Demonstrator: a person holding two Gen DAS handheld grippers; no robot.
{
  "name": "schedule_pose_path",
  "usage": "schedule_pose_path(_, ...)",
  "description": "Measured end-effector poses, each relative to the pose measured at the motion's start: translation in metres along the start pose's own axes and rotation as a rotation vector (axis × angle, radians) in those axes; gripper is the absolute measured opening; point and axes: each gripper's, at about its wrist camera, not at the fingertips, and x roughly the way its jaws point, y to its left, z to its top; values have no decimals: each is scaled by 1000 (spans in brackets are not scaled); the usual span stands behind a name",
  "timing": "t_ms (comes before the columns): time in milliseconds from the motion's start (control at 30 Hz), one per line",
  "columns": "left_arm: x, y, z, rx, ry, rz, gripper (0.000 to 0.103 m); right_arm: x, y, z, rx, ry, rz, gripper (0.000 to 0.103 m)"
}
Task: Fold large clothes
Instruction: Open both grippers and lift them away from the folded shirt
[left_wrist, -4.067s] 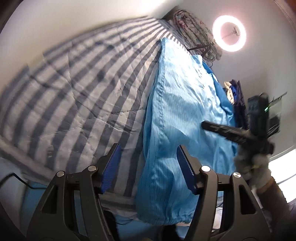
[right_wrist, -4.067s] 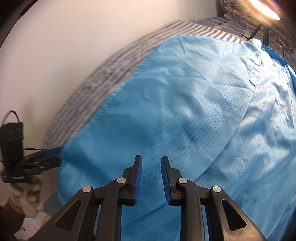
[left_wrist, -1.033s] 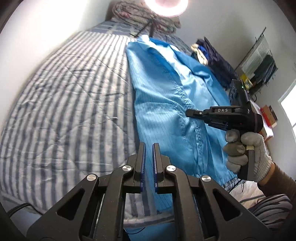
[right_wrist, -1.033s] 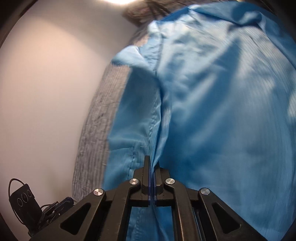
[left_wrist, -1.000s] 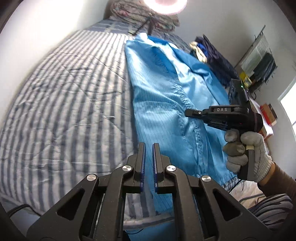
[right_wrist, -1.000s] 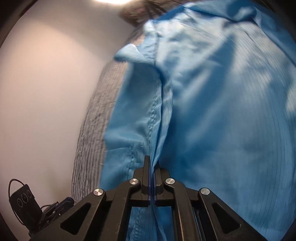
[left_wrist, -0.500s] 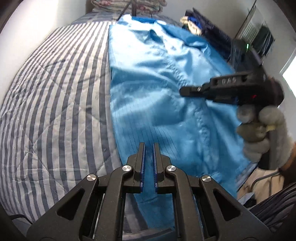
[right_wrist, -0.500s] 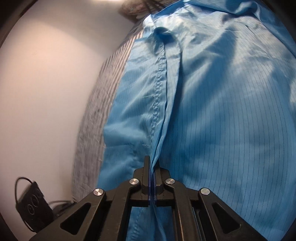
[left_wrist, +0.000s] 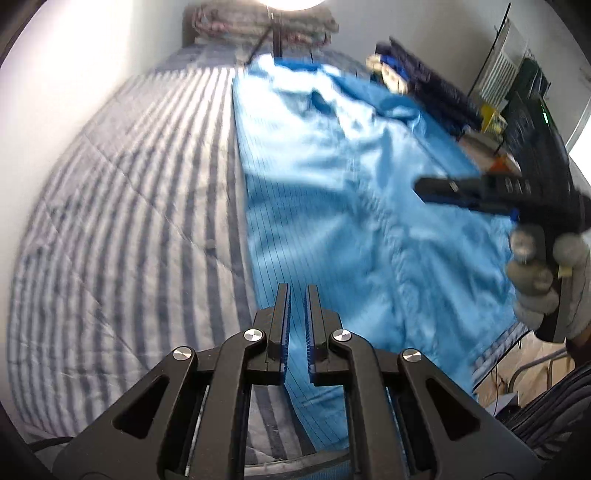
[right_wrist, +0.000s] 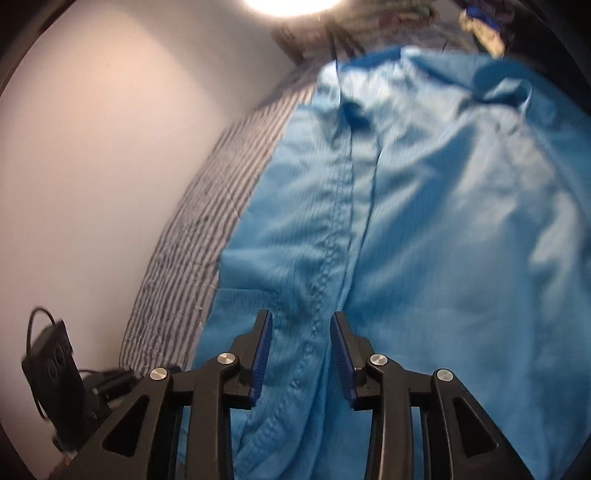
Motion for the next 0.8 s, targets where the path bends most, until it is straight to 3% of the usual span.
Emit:
schedule_pose_path(33, -9, 0, 5, -1, -20, 5, 7, -10, -2, 0, -6, -21, -15, 43)
schedule_pose_path(67, -18, -1, 9, -4, -43, 9, 22, -19, -3, -1, -11, -39, -26, 49)
schedule_pose_path(100, -25, -1, 13, -4, -62, 9, 45, -29, -4, -1, -19, -58, -40, 49)
schedule_pose_path(167, -47, -4, 21, -3, -132, 21, 68, -49, -6, -3, -35, -86, -73, 49)
schedule_pose_path(300, -68, -11, 43, 2, -188, 33, 72, -85, -14, -8, -44, -163, -147, 70)
schedule_pose_path(533, -84, -37, 83, 74, -206, 12, 72, -143, -59, -31, 30, -274, -241, 76)
schedule_pose_path(733, -82, -67, 100, 70, -179, -33, 72, -186, -113, -53, 113, -291, -323, 76)
schedule_pose_path(800, -79, -81, 100, 116, -147, -27, 72, -199, -136, -60, 169, -280, -342, 76)
